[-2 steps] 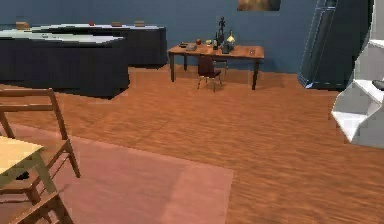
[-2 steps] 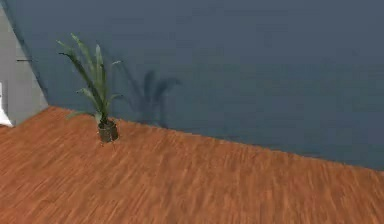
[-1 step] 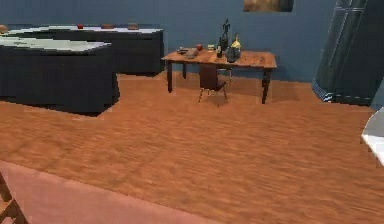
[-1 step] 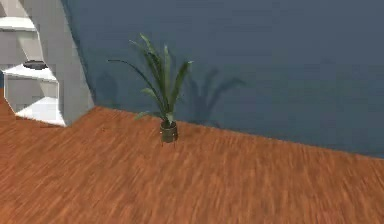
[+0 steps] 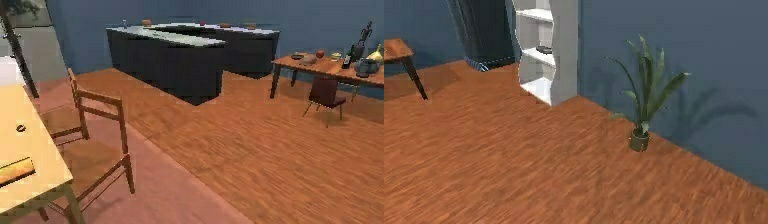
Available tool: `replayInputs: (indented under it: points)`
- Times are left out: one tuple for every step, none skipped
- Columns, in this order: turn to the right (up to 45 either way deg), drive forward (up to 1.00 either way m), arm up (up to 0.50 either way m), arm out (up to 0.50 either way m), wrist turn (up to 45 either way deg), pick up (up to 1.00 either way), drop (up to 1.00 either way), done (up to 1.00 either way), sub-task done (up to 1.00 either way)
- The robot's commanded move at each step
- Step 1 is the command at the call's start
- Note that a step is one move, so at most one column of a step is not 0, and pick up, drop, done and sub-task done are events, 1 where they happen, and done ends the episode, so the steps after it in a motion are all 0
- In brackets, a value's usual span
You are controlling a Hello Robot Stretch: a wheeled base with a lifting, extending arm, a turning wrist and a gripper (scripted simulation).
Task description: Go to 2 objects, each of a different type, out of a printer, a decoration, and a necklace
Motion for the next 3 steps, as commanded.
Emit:
replayInputs:
  points:
    - [0.0,1.0,0.0,0.0,0.0,0.0,0.0,0.0,0.0]
    - [0.0,0.4,0.0,0.0,0.0,0.0,0.0,0.0,0.0]
    - [-42.0,0.0,0.0,0.0,0.0,0.0,0.0,0.0,0.0]
